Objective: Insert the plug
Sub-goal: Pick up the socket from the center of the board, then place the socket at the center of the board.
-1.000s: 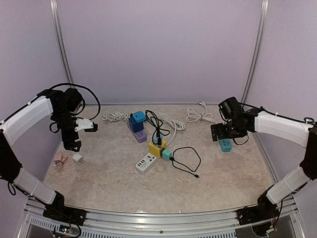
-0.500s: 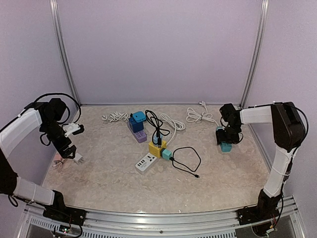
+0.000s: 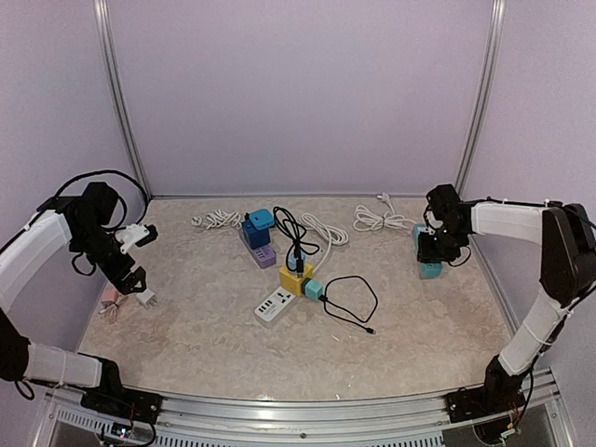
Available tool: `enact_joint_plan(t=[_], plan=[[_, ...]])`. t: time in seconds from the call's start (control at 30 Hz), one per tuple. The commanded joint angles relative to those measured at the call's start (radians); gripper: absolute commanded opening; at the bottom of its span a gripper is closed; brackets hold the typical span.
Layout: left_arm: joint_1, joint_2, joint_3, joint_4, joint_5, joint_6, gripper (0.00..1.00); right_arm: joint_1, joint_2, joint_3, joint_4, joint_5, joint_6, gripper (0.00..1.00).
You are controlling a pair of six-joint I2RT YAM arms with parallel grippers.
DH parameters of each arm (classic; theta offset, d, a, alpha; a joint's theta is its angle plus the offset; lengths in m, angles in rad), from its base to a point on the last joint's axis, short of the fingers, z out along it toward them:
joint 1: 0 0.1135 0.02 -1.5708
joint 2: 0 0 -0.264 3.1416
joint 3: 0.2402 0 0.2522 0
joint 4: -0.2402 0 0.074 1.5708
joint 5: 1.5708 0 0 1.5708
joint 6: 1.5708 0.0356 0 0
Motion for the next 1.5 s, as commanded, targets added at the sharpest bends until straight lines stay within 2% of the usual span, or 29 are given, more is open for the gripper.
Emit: enact_joint_plan(t=[0.0, 0.17, 0.33, 0.53, 0.67, 0.77, 0.87, 0.97, 1.13, 1.3, 1.33, 1.43, 1.47], plan=[[0.008, -0.03, -0.015, 0.038, 0.049, -0.038, 0.99, 0.016, -0.232, -0.021, -0.011, -0.002, 0.06, 0.0], [0.008, -0.047, -0.007, 0.053, 0.067, -0.062, 0.99, 0.151, -0.363, 0.028, -0.111, 0.081, 0.055, 0.0], [0.008, -0.073, 0.059, 0.057, 0.127, -0.089, 0.99, 0.381, -0.413, 0.246, -0.172, 0.228, 0.044, 0.0], [-0.007, -0.139, 0.316, 0.052, 0.332, -0.153, 0.99, 0.692, -0.308, 0.435, -0.043, 0.351, 0.007, 0.0], [-0.066, -0.156, 0.487, 0.129, 0.477, -0.286, 0.99, 0.866, -0.175, 0.552, 0.111, 0.406, -0.062, 0.0], [-0.117, -0.112, 0.572, 0.16, 0.582, -0.418, 0.99, 0.958, -0.06, 0.662, 0.206, 0.418, -0.108, 0.0], [-0.144, -0.082, 0.606, 0.223, 0.68, -0.525, 0.99, 1.003, 0.058, 0.783, 0.258, 0.393, -0.101, 0.0], [-0.185, -0.061, 0.63, 0.253, 0.718, -0.556, 0.99, 1.016, 0.191, 0.926, 0.263, 0.341, -0.063, 0.0], [-0.206, -0.059, 0.611, 0.251, 0.606, -0.571, 0.99, 1.025, 0.352, 1.114, 0.294, 0.262, -0.003, 0.0], [-0.221, -0.066, 0.516, 0.278, 0.552, -0.6, 0.98, 1.03, 0.415, 1.139, 0.378, 0.248, 0.039, 0.0], [-0.222, -0.065, 0.504, 0.289, 0.544, -0.614, 0.95, 1.032, 0.423, 1.139, 0.39, 0.243, 0.046, 0.0], [-0.224, -0.053, 0.499, 0.314, 0.53, -0.63, 0.74, 1.042, 0.446, 1.14, 0.411, 0.244, 0.054, 0.0], [-0.224, -0.049, 0.5, 0.32, 0.521, -0.63, 0.7, 1.045, 0.45, 1.14, 0.415, 0.247, 0.056, 0.0]])
